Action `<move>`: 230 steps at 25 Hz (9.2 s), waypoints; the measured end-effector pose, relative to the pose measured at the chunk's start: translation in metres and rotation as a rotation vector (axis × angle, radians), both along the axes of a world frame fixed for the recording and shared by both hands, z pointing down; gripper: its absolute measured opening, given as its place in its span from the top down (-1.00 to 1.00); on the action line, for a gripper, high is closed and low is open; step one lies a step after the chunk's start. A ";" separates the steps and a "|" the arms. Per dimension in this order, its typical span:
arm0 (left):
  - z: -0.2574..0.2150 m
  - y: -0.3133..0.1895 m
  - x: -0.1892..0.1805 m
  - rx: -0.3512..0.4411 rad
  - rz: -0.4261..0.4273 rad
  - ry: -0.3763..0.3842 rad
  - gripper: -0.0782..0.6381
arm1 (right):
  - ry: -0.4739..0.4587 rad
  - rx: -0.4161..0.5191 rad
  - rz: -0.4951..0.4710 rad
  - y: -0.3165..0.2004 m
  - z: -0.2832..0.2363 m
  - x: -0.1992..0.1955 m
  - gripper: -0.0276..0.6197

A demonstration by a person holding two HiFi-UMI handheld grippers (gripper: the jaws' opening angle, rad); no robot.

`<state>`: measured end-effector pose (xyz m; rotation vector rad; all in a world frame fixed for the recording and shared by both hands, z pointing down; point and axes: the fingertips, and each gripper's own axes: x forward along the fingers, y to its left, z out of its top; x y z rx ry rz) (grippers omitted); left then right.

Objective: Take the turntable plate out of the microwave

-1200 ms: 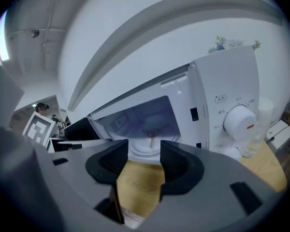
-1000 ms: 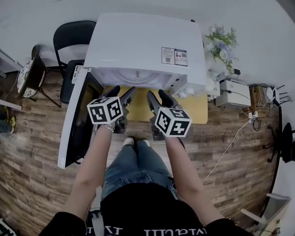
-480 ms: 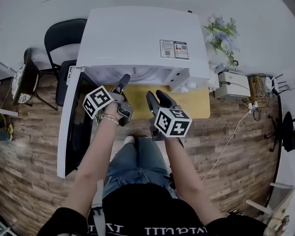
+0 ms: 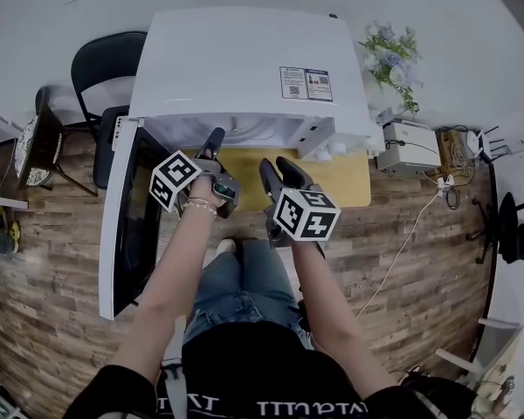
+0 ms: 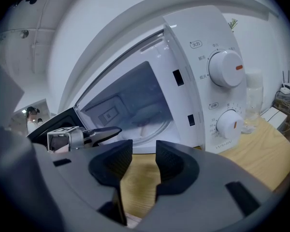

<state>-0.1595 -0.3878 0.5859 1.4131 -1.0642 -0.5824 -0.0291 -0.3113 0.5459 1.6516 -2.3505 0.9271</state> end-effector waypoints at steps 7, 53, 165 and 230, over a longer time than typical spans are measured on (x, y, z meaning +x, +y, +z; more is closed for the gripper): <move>0.001 -0.005 -0.002 -0.012 -0.031 0.028 0.13 | 0.011 -0.018 -0.015 -0.001 0.009 -0.006 0.44; -0.005 0.007 -0.005 -0.092 0.005 0.057 0.71 | -1.014 -0.212 0.211 -0.093 0.038 -0.043 0.72; -0.155 0.187 0.019 0.351 0.195 0.200 0.69 | -0.703 0.030 -0.312 0.115 -0.119 0.004 0.69; -0.383 0.086 0.057 1.100 0.508 -0.215 0.52 | -0.298 0.760 -0.459 0.012 -0.345 0.019 0.43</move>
